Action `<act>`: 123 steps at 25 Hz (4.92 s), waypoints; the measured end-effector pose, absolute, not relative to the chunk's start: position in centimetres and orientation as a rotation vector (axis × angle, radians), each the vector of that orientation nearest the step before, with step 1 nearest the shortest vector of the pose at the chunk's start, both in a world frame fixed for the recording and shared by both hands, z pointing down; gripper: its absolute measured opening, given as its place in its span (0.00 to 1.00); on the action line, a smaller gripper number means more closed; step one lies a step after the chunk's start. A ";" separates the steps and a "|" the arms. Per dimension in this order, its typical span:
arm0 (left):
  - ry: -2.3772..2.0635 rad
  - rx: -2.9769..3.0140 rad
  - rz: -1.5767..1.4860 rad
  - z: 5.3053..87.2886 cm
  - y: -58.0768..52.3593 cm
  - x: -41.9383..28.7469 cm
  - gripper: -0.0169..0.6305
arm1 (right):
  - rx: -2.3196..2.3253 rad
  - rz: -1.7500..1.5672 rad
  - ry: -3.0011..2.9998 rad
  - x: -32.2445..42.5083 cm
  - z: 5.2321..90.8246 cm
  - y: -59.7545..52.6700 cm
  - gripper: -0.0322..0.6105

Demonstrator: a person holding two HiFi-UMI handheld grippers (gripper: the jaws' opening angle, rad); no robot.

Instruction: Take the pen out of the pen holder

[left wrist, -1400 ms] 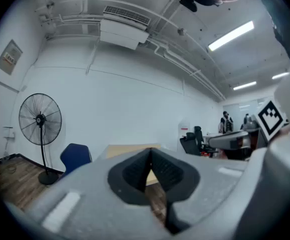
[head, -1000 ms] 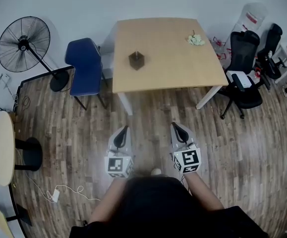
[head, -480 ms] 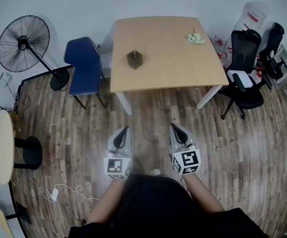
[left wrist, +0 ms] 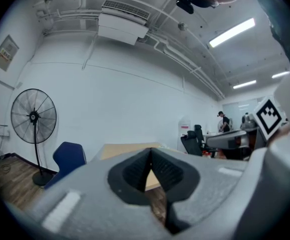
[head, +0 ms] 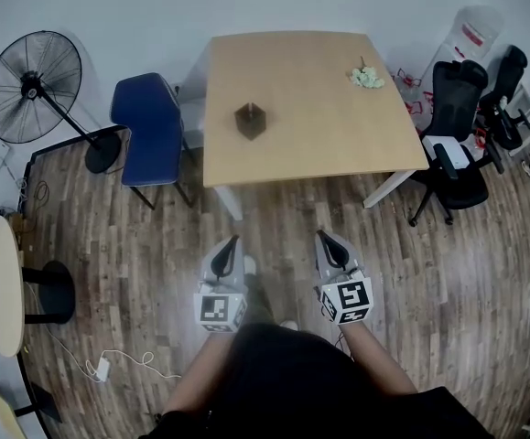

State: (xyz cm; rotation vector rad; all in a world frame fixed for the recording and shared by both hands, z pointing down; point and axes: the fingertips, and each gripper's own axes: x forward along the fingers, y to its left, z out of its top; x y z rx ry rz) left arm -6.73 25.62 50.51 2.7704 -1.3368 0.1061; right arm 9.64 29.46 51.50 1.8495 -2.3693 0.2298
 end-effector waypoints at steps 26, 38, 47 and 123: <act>-1.194 2.738 -0.015 49.2 -7.8 -13.2 0.03 | 1.914 0.314 -2.199 4.8 51.1 -2.6 0.05; -1.207 2.698 0.128 51.6 -14.2 -10.4 0.03 | 1.920 0.413 -2.211 8.0 53.7 -9.8 0.05; -1.344 2.620 0.183 52.7 -21.1 -6.6 0.03 | 1.728 0.468 -2.359 10.5 56.0 -19.7 0.05; -1.372 2.623 0.028 50.3 -25.2 -9.6 0.03 | 1.611 0.342 -2.433 5.3 52.4 -27.3 0.13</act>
